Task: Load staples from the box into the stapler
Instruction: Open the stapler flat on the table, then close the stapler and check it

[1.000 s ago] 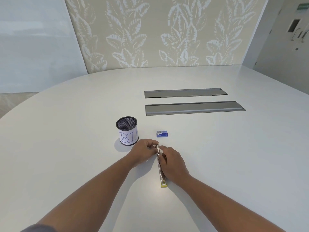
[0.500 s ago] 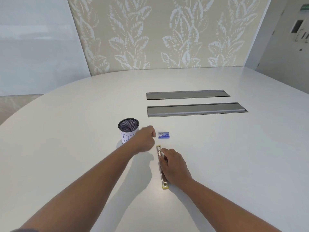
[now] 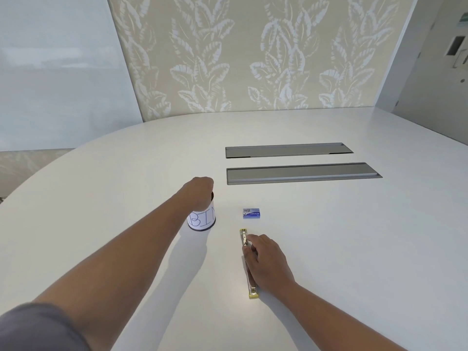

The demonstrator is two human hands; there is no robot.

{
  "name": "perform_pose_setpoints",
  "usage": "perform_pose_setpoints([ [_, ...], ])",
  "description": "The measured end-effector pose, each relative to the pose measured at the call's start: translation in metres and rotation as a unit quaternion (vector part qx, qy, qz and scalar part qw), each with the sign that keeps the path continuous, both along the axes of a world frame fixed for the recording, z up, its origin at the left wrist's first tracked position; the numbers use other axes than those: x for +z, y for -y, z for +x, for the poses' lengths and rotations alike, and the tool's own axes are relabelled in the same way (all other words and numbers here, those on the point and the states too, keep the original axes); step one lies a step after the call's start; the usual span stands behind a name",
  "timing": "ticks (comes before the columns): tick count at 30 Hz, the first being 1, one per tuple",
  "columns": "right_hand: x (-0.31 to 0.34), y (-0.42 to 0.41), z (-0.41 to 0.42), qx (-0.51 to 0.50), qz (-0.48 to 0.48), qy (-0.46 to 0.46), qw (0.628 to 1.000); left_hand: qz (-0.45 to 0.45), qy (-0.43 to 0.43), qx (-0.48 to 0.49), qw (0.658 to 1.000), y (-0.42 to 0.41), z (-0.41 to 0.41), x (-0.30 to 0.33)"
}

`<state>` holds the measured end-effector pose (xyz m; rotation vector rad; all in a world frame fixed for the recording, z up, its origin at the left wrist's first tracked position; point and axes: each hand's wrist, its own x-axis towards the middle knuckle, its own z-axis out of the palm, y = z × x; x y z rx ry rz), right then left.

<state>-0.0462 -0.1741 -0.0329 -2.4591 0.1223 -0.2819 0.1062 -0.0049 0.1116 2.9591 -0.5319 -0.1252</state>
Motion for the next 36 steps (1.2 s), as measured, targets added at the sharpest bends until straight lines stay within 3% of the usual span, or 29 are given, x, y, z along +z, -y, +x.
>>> perform_pose_setpoints([
  [13,-0.003,0.001,0.002,0.002,0.001,0.004,1.0,0.024,0.022,0.013,0.999,-0.004,0.003,-0.001],
  [18,-0.005,0.002,0.003,-0.001,0.002,0.002,1.0,-0.093,0.118,-0.038,0.988,0.014,-0.013,-0.011],
  [23,-0.003,0.0,0.002,-0.005,0.02,0.003,1.0,-0.188,0.006,-0.084,0.979,0.03,-0.037,-0.046],
  [28,0.003,0.001,0.0,-0.015,0.073,0.004,0.997,-0.241,-0.108,-0.027,0.964,0.033,-0.048,-0.088],
  [32,0.011,0.002,-0.007,-0.011,0.098,-0.022,0.995,-0.294,-0.147,-0.002,0.944,0.036,-0.053,-0.103],
  [36,0.023,-0.007,-0.016,-0.013,0.0,-0.068,0.998,-0.307,-0.16,-0.007,0.938,0.034,-0.052,-0.103],
])
